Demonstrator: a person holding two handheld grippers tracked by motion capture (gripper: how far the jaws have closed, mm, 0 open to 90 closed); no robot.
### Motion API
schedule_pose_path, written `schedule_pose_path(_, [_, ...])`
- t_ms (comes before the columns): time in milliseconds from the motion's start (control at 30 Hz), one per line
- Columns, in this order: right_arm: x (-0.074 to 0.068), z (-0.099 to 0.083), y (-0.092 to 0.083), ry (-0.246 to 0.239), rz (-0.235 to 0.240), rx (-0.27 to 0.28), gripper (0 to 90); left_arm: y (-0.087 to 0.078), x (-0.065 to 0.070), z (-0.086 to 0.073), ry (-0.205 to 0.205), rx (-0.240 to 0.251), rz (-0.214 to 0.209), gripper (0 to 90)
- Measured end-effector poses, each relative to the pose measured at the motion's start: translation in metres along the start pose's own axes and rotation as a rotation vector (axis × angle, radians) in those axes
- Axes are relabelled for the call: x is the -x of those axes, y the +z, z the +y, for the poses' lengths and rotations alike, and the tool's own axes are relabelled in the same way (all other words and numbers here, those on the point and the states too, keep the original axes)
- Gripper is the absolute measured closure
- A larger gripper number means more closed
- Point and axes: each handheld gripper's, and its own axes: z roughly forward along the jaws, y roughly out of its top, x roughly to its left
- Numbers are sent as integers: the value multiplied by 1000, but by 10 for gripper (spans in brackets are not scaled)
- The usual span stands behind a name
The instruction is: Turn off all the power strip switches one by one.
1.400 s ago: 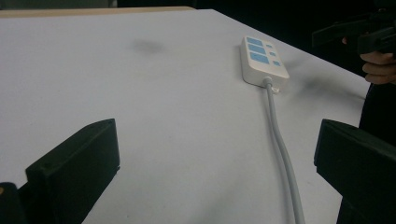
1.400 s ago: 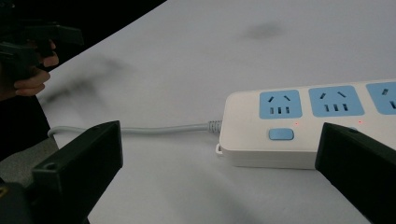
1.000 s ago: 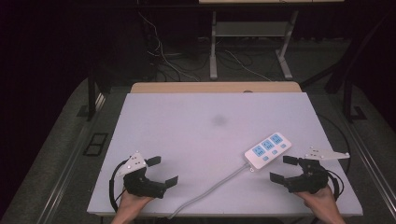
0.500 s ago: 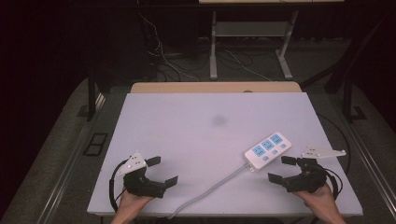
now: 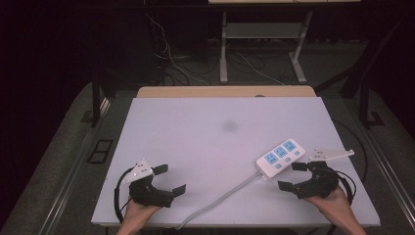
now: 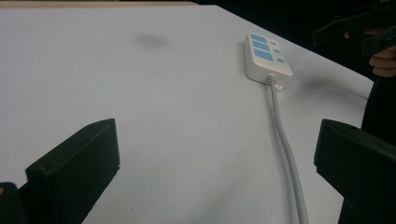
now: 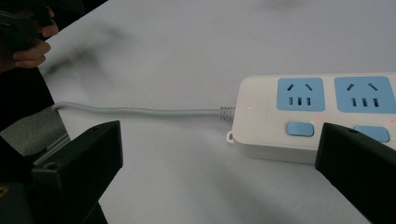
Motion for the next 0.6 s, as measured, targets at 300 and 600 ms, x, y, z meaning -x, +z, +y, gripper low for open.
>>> schedule_pose_path(300, [4,16,2,-30,-10,-45,6,1,0,0,-2,0,-1,0])
schedule_pose_path(600, [9,29,3,-46,-19,-77,6,1,0,0,0,-1,0,0])
